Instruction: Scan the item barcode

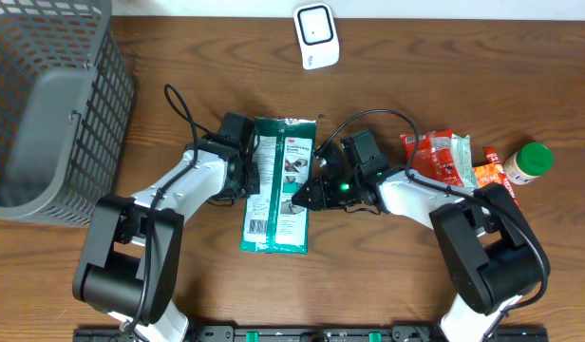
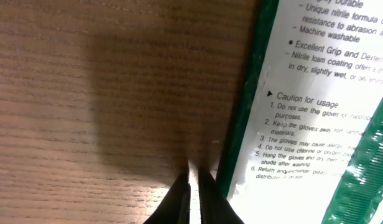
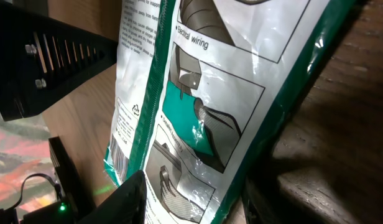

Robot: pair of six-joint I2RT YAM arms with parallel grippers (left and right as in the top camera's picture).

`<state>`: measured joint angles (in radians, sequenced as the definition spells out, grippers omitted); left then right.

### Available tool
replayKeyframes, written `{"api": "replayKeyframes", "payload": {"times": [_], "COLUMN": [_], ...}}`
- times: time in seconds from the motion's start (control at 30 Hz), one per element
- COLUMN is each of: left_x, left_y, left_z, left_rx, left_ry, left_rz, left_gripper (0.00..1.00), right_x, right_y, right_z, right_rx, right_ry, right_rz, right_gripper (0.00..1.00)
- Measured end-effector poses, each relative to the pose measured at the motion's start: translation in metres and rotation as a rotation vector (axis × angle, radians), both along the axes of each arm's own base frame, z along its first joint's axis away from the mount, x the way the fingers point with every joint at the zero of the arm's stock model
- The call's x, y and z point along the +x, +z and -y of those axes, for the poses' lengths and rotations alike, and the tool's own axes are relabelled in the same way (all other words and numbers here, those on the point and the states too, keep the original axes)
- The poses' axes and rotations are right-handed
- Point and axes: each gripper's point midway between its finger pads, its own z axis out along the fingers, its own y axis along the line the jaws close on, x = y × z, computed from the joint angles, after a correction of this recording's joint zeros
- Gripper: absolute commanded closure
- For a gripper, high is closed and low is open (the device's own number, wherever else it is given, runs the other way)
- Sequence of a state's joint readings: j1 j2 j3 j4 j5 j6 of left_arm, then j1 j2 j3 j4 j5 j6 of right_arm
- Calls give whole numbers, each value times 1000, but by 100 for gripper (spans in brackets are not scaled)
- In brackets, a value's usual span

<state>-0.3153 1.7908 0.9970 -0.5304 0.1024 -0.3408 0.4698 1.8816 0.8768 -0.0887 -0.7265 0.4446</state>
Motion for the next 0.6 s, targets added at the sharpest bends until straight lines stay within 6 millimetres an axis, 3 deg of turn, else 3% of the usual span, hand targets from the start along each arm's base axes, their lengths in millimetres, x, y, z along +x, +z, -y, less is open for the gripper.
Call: {"api": "replayKeyframes", "payload": {"times": [0.33, 0.6], "left_x": [-6, -9], "left_y": [0, 0], "left_z": [20, 39], "left_rx": [-4, -11], "left_ry": [-42, -95], "left_rz": [5, 28], "left_gripper": [91, 91], "right_x": [-3, -1], "right_y": [0, 1], "right_z": [0, -1], "right_rx": [1, 8], "right_ry": [-32, -46], "right_rz": [-55, -58], "right_gripper": [55, 67]}}
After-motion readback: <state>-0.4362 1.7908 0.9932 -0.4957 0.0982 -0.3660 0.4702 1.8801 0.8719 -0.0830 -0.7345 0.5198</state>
